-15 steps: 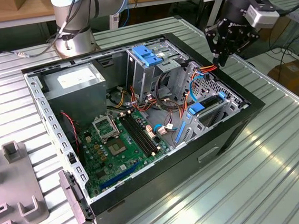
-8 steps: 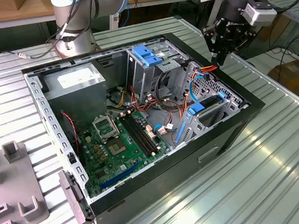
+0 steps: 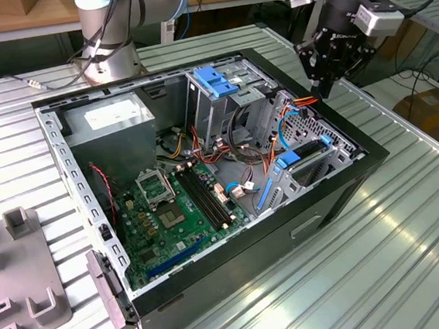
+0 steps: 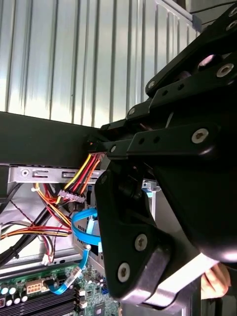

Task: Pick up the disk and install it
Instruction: 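Insert the first disk wire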

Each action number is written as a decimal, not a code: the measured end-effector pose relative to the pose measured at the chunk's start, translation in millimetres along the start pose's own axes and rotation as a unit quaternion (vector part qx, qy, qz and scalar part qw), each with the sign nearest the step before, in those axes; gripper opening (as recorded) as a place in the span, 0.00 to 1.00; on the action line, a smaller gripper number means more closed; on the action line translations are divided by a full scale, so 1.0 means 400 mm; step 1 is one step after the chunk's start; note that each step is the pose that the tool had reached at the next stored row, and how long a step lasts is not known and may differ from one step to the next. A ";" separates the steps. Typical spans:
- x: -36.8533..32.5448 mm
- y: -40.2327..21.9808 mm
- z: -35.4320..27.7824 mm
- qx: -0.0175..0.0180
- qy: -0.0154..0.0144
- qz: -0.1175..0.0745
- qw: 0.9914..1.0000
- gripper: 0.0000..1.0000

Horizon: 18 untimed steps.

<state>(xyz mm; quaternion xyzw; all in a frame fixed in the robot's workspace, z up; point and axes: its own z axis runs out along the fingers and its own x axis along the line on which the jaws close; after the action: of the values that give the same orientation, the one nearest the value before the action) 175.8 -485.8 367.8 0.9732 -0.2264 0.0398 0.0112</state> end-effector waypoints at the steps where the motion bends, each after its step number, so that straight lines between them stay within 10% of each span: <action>1: -0.001 -0.002 0.000 0.000 0.000 -0.001 1.000 0.25; 6: -0.005 -0.012 0.002 -0.006 0.003 -0.003 1.000 0.25; 11: -0.005 -0.013 0.006 -0.018 0.009 -0.004 1.000 0.25; 18: -0.005 -0.014 0.006 -0.019 0.010 -0.004 1.000 0.23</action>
<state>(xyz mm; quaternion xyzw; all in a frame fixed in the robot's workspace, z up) 176.8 -480.1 365.2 0.9733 -0.2226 0.0447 0.0321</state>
